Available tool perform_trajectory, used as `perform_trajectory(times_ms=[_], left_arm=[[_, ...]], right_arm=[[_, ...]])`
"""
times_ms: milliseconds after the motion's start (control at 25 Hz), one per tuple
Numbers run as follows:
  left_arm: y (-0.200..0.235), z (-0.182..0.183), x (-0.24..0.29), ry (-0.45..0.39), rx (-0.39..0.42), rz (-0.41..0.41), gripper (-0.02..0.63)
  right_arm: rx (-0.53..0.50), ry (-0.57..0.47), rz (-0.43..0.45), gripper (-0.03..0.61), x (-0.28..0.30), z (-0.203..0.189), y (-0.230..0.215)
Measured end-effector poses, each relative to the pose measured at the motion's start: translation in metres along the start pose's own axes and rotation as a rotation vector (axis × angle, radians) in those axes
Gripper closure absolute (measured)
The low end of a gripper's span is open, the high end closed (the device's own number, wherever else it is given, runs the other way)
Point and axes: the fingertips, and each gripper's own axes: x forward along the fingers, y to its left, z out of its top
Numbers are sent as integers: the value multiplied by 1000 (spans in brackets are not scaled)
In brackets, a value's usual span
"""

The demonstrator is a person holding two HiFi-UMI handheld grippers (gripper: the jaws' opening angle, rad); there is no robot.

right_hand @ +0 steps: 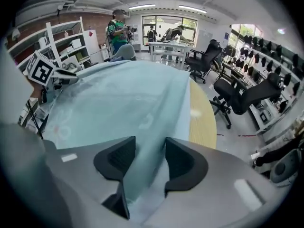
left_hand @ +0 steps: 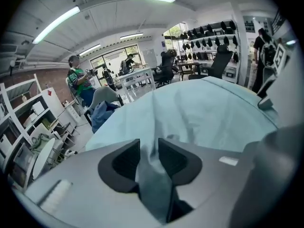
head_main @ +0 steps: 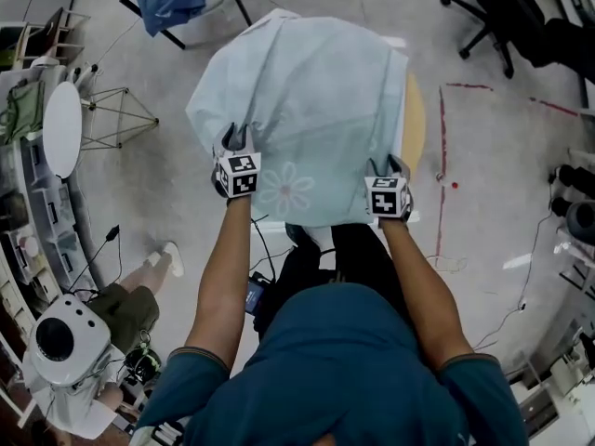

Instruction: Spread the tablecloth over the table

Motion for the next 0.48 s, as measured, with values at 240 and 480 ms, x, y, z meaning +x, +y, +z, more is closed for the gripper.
perform_trajectory(times_ms=[240, 480], left_arm=[[11, -5, 2, 17, 78, 10, 468], [8, -20, 7, 53, 81, -6, 468]], right_arm=[[72, 16, -20, 535, -26, -22, -45], [68, 53, -143, 560, -49, -46, -131]])
